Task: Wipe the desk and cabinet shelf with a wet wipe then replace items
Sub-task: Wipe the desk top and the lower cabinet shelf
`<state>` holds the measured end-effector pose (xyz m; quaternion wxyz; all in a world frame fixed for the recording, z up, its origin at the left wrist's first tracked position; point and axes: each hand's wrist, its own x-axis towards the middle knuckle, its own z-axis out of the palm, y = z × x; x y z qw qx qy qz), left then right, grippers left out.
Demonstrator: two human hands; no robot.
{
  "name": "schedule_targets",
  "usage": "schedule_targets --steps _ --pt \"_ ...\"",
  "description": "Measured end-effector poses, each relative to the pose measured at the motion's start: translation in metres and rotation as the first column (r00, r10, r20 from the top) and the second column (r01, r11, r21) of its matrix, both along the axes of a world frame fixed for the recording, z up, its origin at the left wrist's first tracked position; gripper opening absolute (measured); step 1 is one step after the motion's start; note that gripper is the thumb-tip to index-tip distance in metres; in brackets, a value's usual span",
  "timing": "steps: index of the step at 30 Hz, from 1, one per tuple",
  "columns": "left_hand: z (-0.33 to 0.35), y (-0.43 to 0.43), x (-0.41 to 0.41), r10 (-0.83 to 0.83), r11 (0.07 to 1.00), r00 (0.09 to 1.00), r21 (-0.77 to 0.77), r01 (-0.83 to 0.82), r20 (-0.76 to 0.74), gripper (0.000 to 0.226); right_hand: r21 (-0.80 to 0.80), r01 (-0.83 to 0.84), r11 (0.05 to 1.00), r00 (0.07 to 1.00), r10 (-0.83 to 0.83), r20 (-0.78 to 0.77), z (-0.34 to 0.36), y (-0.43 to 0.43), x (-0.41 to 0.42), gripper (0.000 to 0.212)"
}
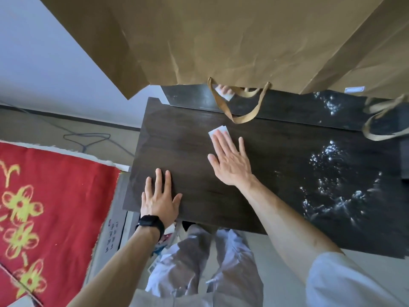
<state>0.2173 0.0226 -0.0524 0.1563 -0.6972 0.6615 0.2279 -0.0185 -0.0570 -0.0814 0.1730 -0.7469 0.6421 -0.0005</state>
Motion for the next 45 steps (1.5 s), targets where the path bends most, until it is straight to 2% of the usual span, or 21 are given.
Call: schedule_targets --steps 2,5,7,8,10,12,13,15,16,19,22,24,26,28,30,32,34,36,38,43,45 --pt "0.002 -0.003 -0.008 0.023 1.0 1.0 -0.015 -0.023 -0.001 0.076 -0.004 0.289 0.957 0.957 -0.289 -0.027 -0.003 -0.007 -0.052 0.066" --pt "0.006 0.004 -0.026 -0.004 0.999 0.999 -0.049 0.002 -0.037 0.075 0.039 0.701 0.712 0.713 -0.701 -0.025 0.003 -0.007 -0.132 0.07" --pt "0.007 0.02 -0.044 -0.096 0.994 0.992 -0.065 0.091 -0.082 0.075 0.064 0.829 0.556 0.557 -0.831 0.002 0.005 -0.006 -0.149 0.076" --pt "0.007 0.026 -0.054 -0.106 0.993 0.991 -0.058 0.101 -0.088 0.076 0.065 0.846 0.529 0.529 -0.848 0.012 0.007 -0.007 -0.141 0.078" --pt "0.005 0.033 -0.072 -0.043 0.999 0.996 -0.026 0.041 -0.081 0.079 -0.009 0.743 0.67 0.67 -0.743 -0.012 0.005 -0.003 -0.106 0.075" --pt "0.003 0.033 -0.081 0.014 1.0 0.997 0.01 -0.013 -0.079 0.08 -0.049 0.408 0.911 0.912 -0.41 -0.03 -0.001 0.015 -0.056 0.071" --pt "0.002 0.032 -0.082 0.025 0.999 0.997 0.025 -0.024 -0.075 0.08 -0.041 0.198 0.979 0.98 -0.199 -0.009 -0.004 0.029 -0.034 0.071" --pt "0.004 0.033 -0.081 0.034 0.998 0.997 0.049 -0.031 -0.074 0.081 0.001 -0.094 0.996 0.995 0.094 0.04 -0.003 0.058 -0.017 0.07" --pt "0.004 0.033 -0.08 0.033 0.998 0.997 0.052 -0.03 -0.075 0.08 0.001 -0.131 0.991 0.991 0.13 0.038 -0.002 0.067 -0.027 0.069" --pt "0.007 0.028 -0.084 0.044 0.995 0.997 0.09 -0.038 -0.065 0.08 -0.018 0.114 0.993 0.992 -0.115 -0.048 -0.005 0.074 -0.094 0.067" --pt "0.01 0.025 -0.089 0.048 0.992 0.998 0.122 -0.042 -0.048 0.08 0.003 0.541 0.841 0.835 -0.537 -0.115 0.0 0.076 -0.157 0.069" --pt "0.012 0.025 -0.089 0.045 0.991 0.998 0.126 -0.04 -0.04 0.08 -0.02 0.642 0.767 0.764 -0.642 -0.069 0.004 0.081 -0.14 0.073" --pt "0.013 0.026 -0.089 0.031 0.992 0.999 0.123 -0.028 -0.03 0.08 -0.029 0.481 0.876 0.876 -0.482 -0.017 0.006 0.099 -0.09 0.075" --pt "0.013 0.024 -0.088 0.022 0.993 0.999 0.117 -0.019 -0.023 0.081 -0.02 0.132 0.991 0.991 -0.131 0.027 0.006 0.127 -0.046 0.073" --pt "0.013 0.026 -0.088 0.006 0.993 1.0 0.115 -0.003 -0.023 0.08 -0.018 -0.044 0.999 0.999 0.044 -0.004 0.007 0.145 -0.053 0.07" --pt "0.011 0.027 -0.086 -0.006 0.994 1.0 0.106 0.009 -0.025 0.079 -0.015 0.138 0.99 0.988 -0.139 -0.065 0.0 0.153 -0.091 0.069" --pt "0.012 0.028 -0.085 -0.023 0.993 0.999 0.115 0.027 -0.039 0.079 -0.001 0.419 0.908 0.898 -0.415 -0.143 0.001 0.163 -0.13 0.071" --pt "0.01 0.026 -0.084 -0.045 0.994 0.998 0.096 0.049 -0.046 0.079 -0.031 0.532 0.846 0.829 -0.528 -0.182 0.002 0.175 -0.136 0.075" --pt "0.008 0.024 -0.082 -0.051 0.996 0.997 0.074 0.056 -0.066 0.079 -0.012 0.504 0.864 0.857 -0.501 -0.117 0.004 0.176 -0.096 0.076" --pt "0.002 0.031 -0.074 -0.079 0.995 0.993 0.051 0.084 -0.089 0.08 0.01 0.159 0.987 0.985 -0.16 0.058 0.007 0.207 0.011 0.072" --pt "0.002 0.031 -0.072 -0.096 0.994 0.991 0.039 0.1 -0.098 0.08 -0.001 0.234 0.972 0.972 -0.234 0.037 0.007 0.214 -0.02 0.073"
